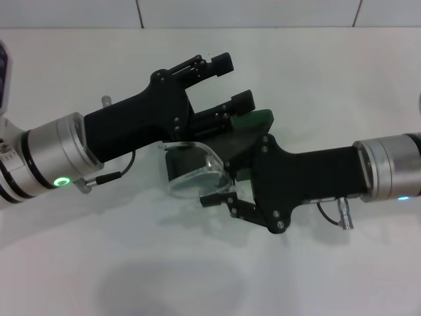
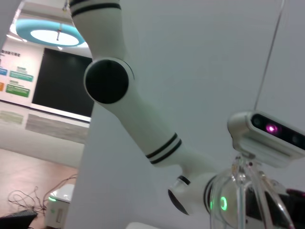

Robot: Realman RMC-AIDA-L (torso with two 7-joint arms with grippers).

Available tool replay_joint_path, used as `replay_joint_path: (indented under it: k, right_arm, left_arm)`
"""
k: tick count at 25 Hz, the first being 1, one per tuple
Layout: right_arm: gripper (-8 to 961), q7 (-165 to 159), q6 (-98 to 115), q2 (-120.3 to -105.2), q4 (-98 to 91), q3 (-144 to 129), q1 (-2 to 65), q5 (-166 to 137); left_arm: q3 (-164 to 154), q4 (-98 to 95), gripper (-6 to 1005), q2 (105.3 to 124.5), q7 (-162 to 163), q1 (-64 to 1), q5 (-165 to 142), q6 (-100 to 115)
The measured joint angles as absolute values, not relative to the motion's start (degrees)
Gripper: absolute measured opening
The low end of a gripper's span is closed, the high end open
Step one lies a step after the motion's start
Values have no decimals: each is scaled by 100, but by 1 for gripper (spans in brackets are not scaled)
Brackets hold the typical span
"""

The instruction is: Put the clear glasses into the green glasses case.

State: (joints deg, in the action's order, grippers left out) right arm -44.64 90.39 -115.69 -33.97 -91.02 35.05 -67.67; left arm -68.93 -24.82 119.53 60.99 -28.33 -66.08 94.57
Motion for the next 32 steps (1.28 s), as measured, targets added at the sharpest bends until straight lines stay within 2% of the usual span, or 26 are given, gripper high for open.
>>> replay_joint_path:
  k: [22,26,32]
  right_arm:
    - [180,-4290,8781,-11551,-3476,-9026,3479,-6817]
    - [182,-4295,8371,-11479,-3987,-8830,3203,-7061]
    - [184,-4934,6848,-11575,-5511,-8786,2562,-8316]
  left_arm:
    - [-6861,-2440,759,11947,6061,-2816,-6624,9333]
    - [-6265,-2436,759,11924,5883,-2619,-6607,9137]
    - [-5396,-2434,760,11933,5664,-2237,-6610,8763]
